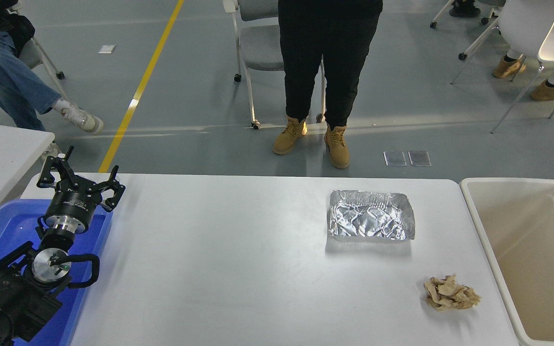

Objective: Clean the table surface

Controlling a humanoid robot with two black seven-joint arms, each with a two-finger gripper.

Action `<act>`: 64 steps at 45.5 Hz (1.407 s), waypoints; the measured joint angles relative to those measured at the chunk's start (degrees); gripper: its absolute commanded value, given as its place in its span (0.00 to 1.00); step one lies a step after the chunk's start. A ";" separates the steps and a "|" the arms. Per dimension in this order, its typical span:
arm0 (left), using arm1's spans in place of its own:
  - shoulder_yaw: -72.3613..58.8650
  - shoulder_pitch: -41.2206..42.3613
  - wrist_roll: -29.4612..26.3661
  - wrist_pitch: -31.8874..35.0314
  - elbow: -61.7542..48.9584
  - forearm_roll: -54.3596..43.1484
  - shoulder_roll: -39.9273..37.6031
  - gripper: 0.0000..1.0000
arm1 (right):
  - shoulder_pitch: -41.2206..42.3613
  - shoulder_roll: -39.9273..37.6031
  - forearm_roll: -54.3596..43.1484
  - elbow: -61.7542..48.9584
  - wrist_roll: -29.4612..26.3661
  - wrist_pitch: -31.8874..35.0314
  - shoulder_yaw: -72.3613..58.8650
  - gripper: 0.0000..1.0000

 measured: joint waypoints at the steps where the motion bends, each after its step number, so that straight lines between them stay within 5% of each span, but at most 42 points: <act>1: 0.00 0.00 0.00 0.00 0.00 0.00 0.00 1.00 | 0.79 -0.01 0.77 0.00 -0.02 0.51 0.34 0.98; 35: 0.00 0.00 0.00 0.00 -0.03 0.00 0.01 1.00 | 18.29 7.04 12.67 0.49 -6.23 17.30 6.96 0.98; 64: 0.00 0.00 0.00 0.00 -0.02 0.00 0.00 1.00 | 9.95 12.20 14.88 0.29 -2.29 34.75 16.12 0.98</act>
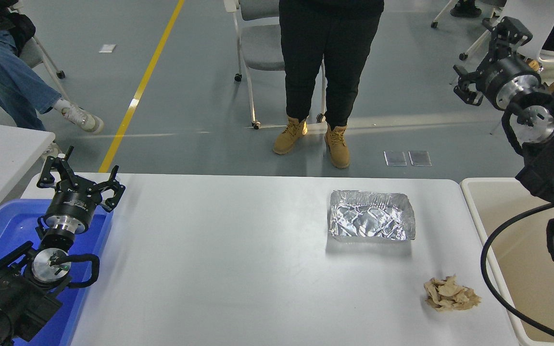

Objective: Clean the table surface

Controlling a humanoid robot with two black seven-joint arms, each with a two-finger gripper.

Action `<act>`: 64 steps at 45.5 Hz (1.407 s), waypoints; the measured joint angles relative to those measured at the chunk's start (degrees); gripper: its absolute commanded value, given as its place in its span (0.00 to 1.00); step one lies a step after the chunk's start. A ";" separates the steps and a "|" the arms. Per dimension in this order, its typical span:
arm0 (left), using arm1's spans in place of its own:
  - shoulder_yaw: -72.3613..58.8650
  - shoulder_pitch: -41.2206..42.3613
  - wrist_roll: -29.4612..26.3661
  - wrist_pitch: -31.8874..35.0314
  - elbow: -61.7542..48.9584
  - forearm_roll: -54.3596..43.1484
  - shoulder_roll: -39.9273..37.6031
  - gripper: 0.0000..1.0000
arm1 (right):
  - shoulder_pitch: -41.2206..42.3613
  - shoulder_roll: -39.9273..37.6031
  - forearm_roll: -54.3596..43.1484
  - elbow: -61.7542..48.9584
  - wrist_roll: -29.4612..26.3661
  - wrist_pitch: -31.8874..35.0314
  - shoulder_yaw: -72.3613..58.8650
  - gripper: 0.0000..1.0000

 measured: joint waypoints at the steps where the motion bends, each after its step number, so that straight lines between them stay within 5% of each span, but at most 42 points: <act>1: 0.00 0.00 0.00 0.00 0.00 -0.02 0.00 1.00 | -0.46 0.00 0.00 -0.02 0.33 0.46 0.46 0.98; 31: 0.00 0.00 0.00 0.00 0.02 0.00 0.01 1.00 | -15.51 -1.05 1.55 -0.09 8.80 6.85 7.44 0.98; 64: 0.00 0.00 0.00 0.00 0.00 0.00 0.00 1.00 | -16.88 -1.92 2.02 -0.32 9.82 7.02 7.19 0.98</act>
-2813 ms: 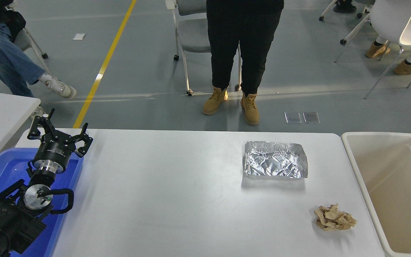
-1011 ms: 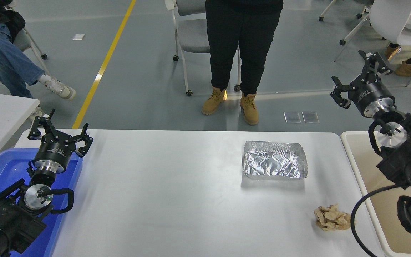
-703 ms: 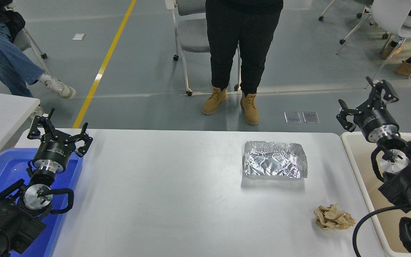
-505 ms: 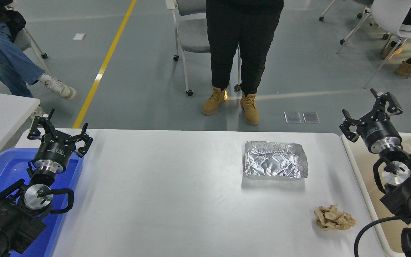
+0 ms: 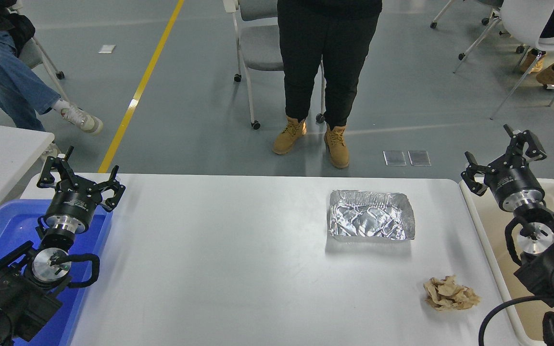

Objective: Clean the table surface

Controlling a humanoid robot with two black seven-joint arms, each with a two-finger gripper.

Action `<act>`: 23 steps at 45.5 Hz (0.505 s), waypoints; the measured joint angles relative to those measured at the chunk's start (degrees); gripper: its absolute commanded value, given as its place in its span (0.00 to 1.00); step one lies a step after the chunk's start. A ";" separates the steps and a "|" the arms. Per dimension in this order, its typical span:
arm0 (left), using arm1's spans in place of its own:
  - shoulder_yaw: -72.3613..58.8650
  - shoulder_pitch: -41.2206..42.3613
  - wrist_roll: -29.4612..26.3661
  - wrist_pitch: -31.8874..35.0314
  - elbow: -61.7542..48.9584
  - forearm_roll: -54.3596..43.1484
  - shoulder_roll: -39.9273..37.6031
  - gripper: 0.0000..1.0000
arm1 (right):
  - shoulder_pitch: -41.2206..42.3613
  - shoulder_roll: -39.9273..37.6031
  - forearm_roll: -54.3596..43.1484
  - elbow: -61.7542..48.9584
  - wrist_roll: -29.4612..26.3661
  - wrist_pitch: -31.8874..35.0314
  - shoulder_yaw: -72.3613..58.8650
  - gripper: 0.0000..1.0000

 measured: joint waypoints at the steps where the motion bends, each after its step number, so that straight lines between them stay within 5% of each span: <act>1: 0.00 0.00 0.00 0.00 0.00 0.00 0.00 1.00 | 0.05 -0.13 -0.01 -0.01 0.00 0.00 -0.19 0.98; 23: 0.00 0.00 0.00 0.00 0.00 0.00 0.00 1.00 | 3.70 -4.13 -0.89 -0.25 -0.12 -0.09 -23.94 0.97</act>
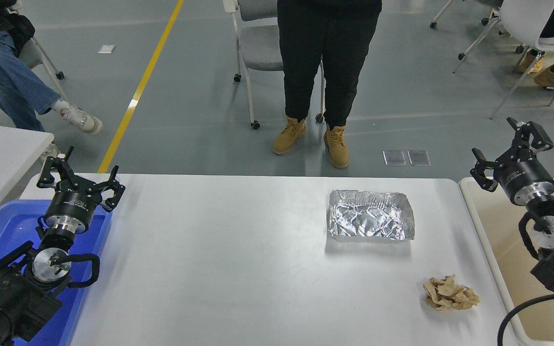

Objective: Clean the table surface

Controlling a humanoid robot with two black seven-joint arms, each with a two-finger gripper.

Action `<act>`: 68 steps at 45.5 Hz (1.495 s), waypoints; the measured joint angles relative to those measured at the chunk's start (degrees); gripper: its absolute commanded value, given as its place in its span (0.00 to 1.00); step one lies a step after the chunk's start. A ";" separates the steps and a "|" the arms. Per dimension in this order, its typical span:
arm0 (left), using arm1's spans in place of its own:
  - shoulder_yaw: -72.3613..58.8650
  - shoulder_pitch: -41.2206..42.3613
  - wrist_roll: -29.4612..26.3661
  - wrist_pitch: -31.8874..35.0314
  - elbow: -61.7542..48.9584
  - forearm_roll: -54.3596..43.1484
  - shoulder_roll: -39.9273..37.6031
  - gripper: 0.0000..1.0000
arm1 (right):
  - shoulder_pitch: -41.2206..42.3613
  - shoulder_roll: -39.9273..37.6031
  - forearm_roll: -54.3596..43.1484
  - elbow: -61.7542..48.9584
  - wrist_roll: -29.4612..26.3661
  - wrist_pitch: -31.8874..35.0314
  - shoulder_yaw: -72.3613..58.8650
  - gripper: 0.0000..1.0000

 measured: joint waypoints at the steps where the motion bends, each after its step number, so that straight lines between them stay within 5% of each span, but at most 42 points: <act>1: 0.00 0.00 0.00 0.00 0.00 0.00 0.00 1.00 | 0.30 -0.23 -0.02 -0.01 -0.03 0.00 -1.09 0.97; 34: 0.00 0.00 0.00 0.00 0.00 0.00 0.00 1.00 | 13.90 0.80 -21.12 0.03 0.82 0.46 -50.48 0.96; 68: 0.00 0.00 0.00 0.00 -0.01 0.00 0.00 1.00 | 8.04 11.01 -40.37 0.42 9.99 -1.98 -64.37 0.91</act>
